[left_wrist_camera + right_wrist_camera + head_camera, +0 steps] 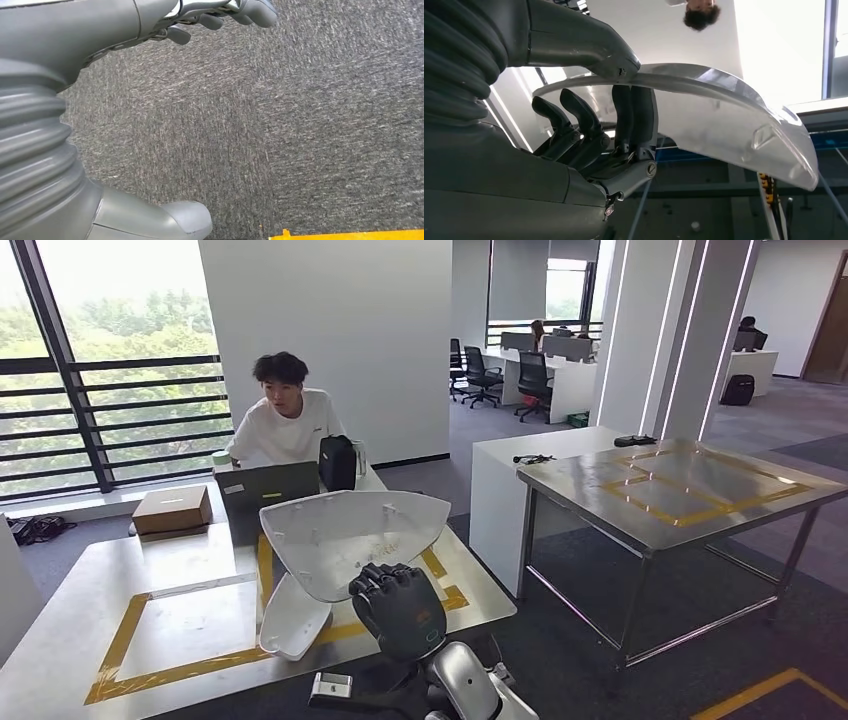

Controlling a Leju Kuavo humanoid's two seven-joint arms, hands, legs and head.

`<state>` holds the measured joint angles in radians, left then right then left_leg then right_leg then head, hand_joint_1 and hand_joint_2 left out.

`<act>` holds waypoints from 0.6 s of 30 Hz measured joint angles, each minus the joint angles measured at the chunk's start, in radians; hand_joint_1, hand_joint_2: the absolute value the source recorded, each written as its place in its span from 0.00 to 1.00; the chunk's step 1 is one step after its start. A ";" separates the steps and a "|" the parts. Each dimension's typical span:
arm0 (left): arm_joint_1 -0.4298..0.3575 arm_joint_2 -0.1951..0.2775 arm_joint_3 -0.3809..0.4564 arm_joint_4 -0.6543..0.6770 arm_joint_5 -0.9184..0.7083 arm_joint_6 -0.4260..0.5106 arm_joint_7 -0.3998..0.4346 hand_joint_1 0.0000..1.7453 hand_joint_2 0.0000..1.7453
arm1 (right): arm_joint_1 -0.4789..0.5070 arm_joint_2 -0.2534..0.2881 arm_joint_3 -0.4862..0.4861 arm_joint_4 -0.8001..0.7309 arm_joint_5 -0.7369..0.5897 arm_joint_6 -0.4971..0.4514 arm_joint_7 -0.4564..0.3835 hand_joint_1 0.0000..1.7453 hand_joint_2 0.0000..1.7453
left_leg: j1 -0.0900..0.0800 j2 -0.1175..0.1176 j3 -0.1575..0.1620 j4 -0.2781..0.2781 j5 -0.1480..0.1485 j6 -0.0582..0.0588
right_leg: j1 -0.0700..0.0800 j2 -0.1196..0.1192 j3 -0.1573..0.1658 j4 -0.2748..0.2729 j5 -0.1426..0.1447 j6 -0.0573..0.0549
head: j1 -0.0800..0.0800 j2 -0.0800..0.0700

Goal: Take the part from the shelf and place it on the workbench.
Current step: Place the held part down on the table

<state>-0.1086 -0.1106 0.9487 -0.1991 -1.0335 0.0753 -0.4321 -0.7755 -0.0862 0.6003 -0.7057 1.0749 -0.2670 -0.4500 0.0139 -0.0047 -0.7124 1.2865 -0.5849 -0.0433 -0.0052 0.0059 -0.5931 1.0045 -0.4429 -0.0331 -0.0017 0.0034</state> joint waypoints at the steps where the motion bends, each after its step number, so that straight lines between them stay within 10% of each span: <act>1: 0.001 0.000 0.000 0.000 -0.001 0.001 0.001 0.00 1.00 | 0.005 0.000 0.000 0.000 -0.003 -0.001 -0.001 0.91 1.00 | 0.000 0.000 -0.021 0.026 0.005 -0.001 | 0.000 0.001 0.005 0.000 -0.004 0.000 | 0.000 0.000; 6: 0.001 0.001 0.000 0.000 -0.002 0.005 0.001 0.00 1.00 | 0.012 -0.001 0.002 -0.004 -0.009 -0.004 0.000 0.91 1.00 | -0.002 0.001 0.078 -0.227 0.157 0.011 | 0.004 0.003 0.035 0.006 -0.033 0.017 | -0.002 0.000; 11: 0.002 -0.001 0.000 0.000 0.000 0.009 0.003 0.00 1.00 | 0.014 -0.004 0.004 -0.007 -0.016 -0.011 0.001 0.91 1.00 | 0.000 -0.001 0.102 -0.263 0.147 0.044 | 0.006 0.002 0.028 0.029 -0.058 0.044 | 0.002 0.000; 15: 0.004 -0.002 0.000 0.000 0.004 0.009 0.004 0.00 1.00 | 0.024 -0.014 0.004 -0.010 -0.016 -0.014 0.001 0.91 1.00 | 0.002 -0.001 0.112 -0.265 0.137 0.060 | 0.001 0.000 -0.104 0.267 -0.147 0.061 | 0.006 0.000; 18: 0.006 -0.004 0.000 0.001 0.004 0.009 0.004 0.00 1.00 | 0.036 -0.022 0.004 -0.011 -0.018 -0.016 0.001 0.91 1.00 | 0.002 -0.003 0.123 -0.262 0.126 0.058 | 0.000 -0.001 -0.128 0.252 -0.087 0.059 | 0.008 0.000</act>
<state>-0.1022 -0.1141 0.9487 -0.1986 -1.0300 0.0847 -0.4277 -0.7399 -0.1083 0.6043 -0.7164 1.0572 -0.2827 -0.4494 0.0160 -0.0079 -0.5890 1.0246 -0.4594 0.0152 -0.0057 0.0053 -0.7207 1.2564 -0.5298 0.0255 0.0063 0.0034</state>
